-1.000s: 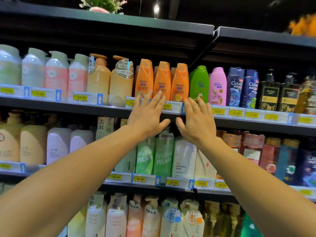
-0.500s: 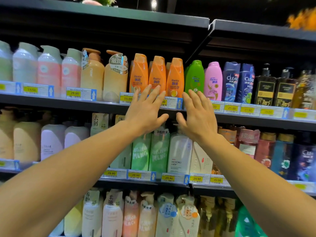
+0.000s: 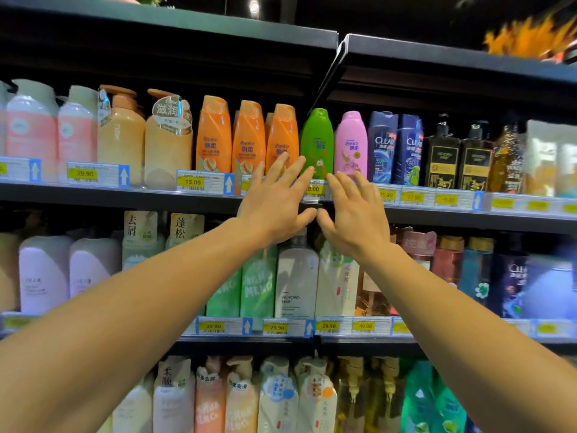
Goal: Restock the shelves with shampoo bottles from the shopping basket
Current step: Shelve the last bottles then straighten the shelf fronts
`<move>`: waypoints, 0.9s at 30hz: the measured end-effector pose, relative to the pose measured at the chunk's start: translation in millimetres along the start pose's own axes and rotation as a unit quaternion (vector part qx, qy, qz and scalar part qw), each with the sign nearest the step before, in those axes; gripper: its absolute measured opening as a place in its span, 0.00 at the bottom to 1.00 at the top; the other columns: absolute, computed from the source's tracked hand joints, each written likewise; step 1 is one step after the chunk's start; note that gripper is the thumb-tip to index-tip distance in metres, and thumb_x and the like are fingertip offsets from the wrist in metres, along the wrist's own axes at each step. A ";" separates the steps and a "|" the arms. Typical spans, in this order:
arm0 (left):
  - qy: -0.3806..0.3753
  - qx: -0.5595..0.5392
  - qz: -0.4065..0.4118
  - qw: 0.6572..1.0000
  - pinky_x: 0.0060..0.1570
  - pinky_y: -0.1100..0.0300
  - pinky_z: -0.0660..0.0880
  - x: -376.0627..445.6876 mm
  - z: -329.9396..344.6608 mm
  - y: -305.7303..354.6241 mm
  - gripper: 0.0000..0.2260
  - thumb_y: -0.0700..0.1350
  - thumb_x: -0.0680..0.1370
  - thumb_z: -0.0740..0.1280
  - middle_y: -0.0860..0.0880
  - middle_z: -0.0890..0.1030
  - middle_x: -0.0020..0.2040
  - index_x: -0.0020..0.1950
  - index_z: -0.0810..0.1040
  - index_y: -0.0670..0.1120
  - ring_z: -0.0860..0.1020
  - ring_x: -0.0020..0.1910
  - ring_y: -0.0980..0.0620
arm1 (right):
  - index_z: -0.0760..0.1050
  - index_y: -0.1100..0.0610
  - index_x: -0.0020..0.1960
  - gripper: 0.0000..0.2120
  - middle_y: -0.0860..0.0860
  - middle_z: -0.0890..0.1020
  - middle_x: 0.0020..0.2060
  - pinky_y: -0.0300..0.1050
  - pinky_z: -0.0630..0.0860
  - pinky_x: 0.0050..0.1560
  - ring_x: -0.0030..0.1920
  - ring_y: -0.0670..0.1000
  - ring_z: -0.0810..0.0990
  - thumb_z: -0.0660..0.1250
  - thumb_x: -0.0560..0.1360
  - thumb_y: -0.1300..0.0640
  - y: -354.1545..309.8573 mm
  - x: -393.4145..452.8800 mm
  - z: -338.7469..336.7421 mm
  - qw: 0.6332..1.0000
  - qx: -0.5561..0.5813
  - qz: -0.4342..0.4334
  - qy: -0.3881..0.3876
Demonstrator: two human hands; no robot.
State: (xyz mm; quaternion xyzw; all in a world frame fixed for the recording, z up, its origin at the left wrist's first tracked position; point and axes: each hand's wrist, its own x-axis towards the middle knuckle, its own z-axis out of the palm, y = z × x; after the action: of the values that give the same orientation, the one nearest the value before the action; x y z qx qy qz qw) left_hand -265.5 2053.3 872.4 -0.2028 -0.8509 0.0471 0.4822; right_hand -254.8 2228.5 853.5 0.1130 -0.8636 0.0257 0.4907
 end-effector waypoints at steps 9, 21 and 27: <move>-0.011 0.011 -0.007 1.000 0.75 0.41 0.45 8.5 5.3 11.3 0.30 0.60 0.82 0.51 0.50 0.48 0.81 0.81 0.49 0.49 0.42 0.79 0.46 | 0.57 0.58 0.78 0.33 0.55 0.62 0.76 0.55 0.51 0.76 0.77 0.58 0.55 0.58 0.78 0.45 31.8 -10.2 -4.5 0.999 -0.012 0.047 0.015; 0.003 0.002 0.003 1.000 0.75 0.40 0.45 12.5 1.6 9.2 0.29 0.61 0.81 0.51 0.50 0.48 0.81 0.80 0.51 0.53 0.43 0.79 0.45 | 0.54 0.52 0.79 0.32 0.52 0.58 0.78 0.55 0.51 0.77 0.78 0.57 0.53 0.56 0.79 0.44 33.3 -7.9 -4.6 0.999 0.002 0.043 0.008; -0.019 0.029 0.000 0.999 0.74 0.38 0.44 22.9 -2.3 16.7 0.28 0.64 0.80 0.50 0.49 0.45 0.81 0.79 0.53 0.57 0.40 0.79 0.43 | 0.56 0.51 0.79 0.31 0.53 0.58 0.78 0.57 0.53 0.76 0.77 0.59 0.54 0.56 0.79 0.44 26.3 -6.8 -6.6 1.000 0.004 0.026 -0.003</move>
State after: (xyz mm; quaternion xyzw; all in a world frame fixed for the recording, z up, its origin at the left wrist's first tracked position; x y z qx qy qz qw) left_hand -268.9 2077.3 887.3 -0.1879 -0.8583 0.0755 0.4714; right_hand -251.7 2256.2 852.8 0.0928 -0.8673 0.0413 0.4872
